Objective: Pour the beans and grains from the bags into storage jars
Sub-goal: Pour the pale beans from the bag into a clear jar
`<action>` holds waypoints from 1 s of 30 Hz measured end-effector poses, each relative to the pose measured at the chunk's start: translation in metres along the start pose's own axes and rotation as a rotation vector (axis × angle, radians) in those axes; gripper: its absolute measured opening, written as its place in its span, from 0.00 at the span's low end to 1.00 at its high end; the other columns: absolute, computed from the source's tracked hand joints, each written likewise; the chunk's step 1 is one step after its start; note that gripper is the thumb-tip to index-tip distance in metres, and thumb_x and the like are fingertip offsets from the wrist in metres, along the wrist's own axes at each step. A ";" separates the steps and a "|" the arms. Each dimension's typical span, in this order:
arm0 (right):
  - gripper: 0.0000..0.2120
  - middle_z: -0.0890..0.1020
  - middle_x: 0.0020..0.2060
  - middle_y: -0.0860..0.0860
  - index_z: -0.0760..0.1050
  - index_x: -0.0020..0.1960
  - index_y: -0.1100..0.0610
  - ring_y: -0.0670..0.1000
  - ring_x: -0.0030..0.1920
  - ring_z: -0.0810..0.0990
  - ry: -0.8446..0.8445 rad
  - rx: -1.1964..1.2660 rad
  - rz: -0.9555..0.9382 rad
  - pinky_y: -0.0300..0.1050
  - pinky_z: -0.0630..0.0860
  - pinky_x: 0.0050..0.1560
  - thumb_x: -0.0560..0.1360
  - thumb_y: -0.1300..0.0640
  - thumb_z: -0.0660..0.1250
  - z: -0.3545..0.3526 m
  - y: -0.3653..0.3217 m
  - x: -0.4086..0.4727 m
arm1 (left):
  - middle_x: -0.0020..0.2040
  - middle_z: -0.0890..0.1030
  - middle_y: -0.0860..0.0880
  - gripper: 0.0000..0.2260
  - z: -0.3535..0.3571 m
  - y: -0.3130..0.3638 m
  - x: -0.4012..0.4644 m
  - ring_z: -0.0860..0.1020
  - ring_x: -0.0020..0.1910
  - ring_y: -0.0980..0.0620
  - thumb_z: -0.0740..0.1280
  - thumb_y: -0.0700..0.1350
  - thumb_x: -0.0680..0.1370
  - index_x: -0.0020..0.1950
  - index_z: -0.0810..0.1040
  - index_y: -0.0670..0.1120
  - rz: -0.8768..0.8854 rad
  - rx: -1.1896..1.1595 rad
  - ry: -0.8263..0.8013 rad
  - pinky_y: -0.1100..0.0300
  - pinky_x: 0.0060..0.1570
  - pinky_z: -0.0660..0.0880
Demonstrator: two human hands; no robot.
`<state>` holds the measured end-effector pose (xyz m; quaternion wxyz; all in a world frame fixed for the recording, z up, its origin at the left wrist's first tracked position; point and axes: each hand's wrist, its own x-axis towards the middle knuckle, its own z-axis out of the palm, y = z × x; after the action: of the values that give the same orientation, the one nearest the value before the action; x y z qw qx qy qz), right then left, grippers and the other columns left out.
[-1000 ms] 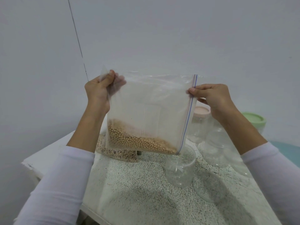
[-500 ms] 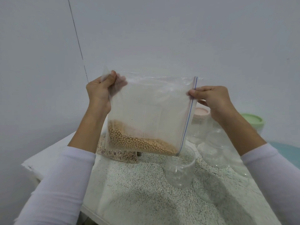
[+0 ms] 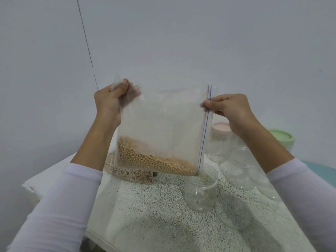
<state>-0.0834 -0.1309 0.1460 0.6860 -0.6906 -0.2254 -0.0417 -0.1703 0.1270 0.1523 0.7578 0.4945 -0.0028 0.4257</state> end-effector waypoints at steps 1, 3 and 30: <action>0.05 0.84 0.32 0.50 0.81 0.36 0.59 0.47 0.37 0.82 -0.008 -0.004 -0.007 0.40 0.77 0.54 0.70 0.66 0.72 0.002 -0.002 0.000 | 0.31 0.81 0.46 0.09 0.000 0.000 0.000 0.82 0.35 0.48 0.69 0.35 0.75 0.34 0.81 0.39 -0.002 0.000 -0.006 0.55 0.43 0.81; 0.06 0.84 0.32 0.50 0.81 0.36 0.59 0.47 0.36 0.82 -0.002 0.008 -0.030 0.39 0.78 0.53 0.70 0.66 0.72 0.003 -0.005 0.001 | 0.31 0.81 0.46 0.11 0.000 0.002 0.001 0.82 0.34 0.48 0.69 0.35 0.75 0.32 0.81 0.40 -0.001 -0.029 -0.001 0.54 0.43 0.81; 0.03 0.85 0.32 0.48 0.81 0.38 0.61 0.47 0.35 0.82 -0.011 0.003 -0.028 0.36 0.78 0.50 0.71 0.66 0.72 0.007 -0.003 0.006 | 0.31 0.81 0.46 0.06 0.007 -0.003 0.008 0.81 0.34 0.48 0.68 0.36 0.76 0.39 0.79 0.36 0.024 0.047 -0.058 0.56 0.42 0.80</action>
<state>-0.0808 -0.1224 0.1502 0.6852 -0.6864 -0.2390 -0.0471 -0.1597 0.1263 0.1571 0.7402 0.5243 -0.0208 0.4204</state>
